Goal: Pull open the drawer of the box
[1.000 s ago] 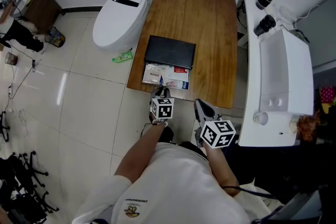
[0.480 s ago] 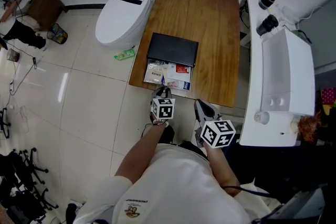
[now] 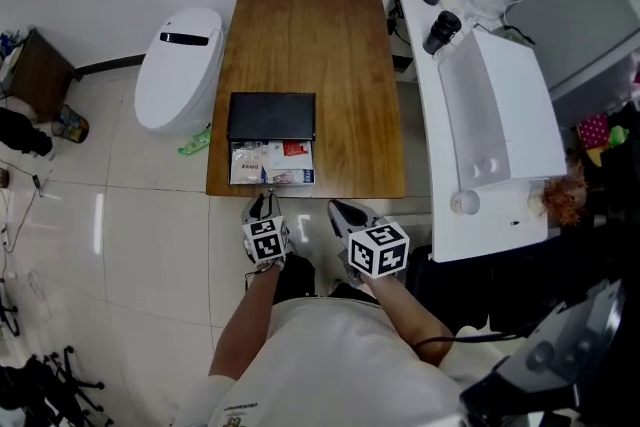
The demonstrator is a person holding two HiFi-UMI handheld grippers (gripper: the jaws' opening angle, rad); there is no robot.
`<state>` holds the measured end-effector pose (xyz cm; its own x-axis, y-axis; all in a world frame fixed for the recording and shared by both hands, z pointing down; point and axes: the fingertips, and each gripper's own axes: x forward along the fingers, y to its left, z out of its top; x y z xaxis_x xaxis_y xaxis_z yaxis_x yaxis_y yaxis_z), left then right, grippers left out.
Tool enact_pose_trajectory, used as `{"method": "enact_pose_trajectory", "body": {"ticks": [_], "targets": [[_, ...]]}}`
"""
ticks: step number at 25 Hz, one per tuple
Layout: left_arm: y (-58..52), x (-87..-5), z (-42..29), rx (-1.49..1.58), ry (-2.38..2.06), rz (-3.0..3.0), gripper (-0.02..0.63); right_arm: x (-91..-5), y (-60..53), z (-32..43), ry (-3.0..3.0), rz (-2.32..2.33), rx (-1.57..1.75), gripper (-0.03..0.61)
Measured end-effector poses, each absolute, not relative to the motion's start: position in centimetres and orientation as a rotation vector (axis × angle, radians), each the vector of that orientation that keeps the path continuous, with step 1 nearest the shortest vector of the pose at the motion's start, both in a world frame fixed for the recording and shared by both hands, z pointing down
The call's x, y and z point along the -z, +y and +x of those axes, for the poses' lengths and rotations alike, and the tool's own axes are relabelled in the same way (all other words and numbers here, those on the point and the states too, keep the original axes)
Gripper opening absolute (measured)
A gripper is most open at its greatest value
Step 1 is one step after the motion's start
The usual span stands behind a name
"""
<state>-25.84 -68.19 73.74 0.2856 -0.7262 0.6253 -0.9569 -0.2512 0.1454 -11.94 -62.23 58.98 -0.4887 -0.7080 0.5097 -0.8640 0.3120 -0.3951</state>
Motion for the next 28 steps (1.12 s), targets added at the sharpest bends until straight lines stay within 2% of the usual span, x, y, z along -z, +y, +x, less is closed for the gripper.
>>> {"method": "enact_pose_trajectory", "body": {"ticks": [10, 17, 18, 28], "targets": [[-59.7, -64.9, -30.8, -0.261, -1.62, 2.045, 0.078, -59.0, -59.9, -13.9, -2.411, 1.27, -0.922, -0.014], [-54.2, -59.3, -27.9, -0.158, -1.623, 2.078, 0.074, -57.2, -56.5, -13.2, -2.489, 1.206, -0.881, -0.014], [-53.4, -58.5, -27.6, -0.155, -1.633, 2.088, 0.002, -56.8, -56.1, -13.1, -2.504, 1.204, -0.875, -0.014], [-45.9, -53.5, -23.9, -0.172, -1.648, 2.154, 0.002, -53.1, -49.7, -9.3, -2.623, 1.246, -0.841, -0.014]]}}
